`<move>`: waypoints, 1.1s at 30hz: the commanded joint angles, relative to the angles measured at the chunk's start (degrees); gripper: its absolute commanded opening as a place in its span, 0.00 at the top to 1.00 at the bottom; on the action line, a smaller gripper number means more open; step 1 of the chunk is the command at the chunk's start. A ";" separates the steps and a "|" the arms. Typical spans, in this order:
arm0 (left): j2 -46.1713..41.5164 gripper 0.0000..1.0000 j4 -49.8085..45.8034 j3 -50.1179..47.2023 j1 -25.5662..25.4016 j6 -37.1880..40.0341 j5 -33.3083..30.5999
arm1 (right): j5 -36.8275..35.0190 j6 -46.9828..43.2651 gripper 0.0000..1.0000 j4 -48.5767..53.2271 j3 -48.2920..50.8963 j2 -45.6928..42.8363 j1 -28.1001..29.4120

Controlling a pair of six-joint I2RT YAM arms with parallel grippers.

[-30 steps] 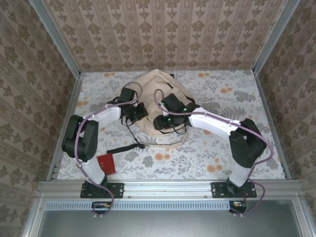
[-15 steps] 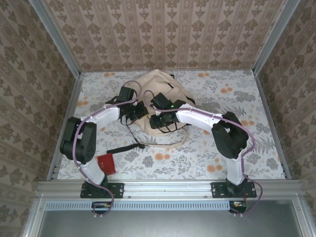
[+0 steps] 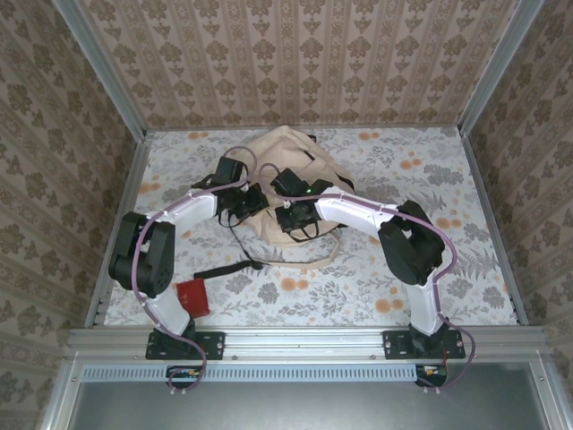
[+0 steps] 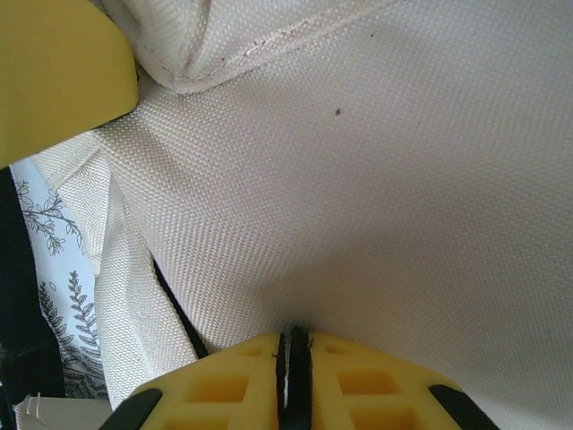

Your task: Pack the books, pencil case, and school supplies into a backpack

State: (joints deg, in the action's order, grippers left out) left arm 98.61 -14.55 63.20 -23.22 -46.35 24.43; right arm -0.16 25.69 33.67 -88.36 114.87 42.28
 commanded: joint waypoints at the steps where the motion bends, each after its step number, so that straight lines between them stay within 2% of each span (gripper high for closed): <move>1: -2.21 1.00 2.02 2.43 -0.33 0.82 1.80 | -1.22 0.59 0.85 1.93 -0.77 0.17 0.39; 6: -2.59 1.00 1.43 2.28 -0.34 0.97 0.33 | -2.50 0.63 1.00 3.55 -0.01 -1.43 0.60; 12: -3.12 1.00 0.57 0.95 0.41 1.26 -3.50 | -8.55 1.57 1.00 5.42 6.77 -9.83 1.01; 19: -3.10 1.00 1.35 -1.51 2.25 1.00 -6.05 | -16.98 7.08 1.00 9.45 15.59 -17.51 1.26; 27: -3.69 1.00 1.60 -2.20 3.60 0.84 -7.27 | -28.86 11.75 1.00 12.37 17.18 -19.84 1.18; 29: -4.07 1.00 1.31 -2.10 3.71 1.23 -7.11 | -27.65 10.09 1.00 10.24 16.68 -19.73 1.26; 31: -4.62 0.99 0.51 -1.93 3.71 1.48 -6.74 | -22.10 7.35 1.00 6.22 16.23 -19.89 1.27; 33: -6.07 0.77 -0.06 -2.68 3.62 1.03 -6.67 | -14.12 5.45 1.00 1.67 15.66 -19.73 1.26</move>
State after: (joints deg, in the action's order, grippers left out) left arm 96.16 -14.00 61.41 -21.26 -46.28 21.56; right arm -19.92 34.20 37.87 -72.23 96.77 43.75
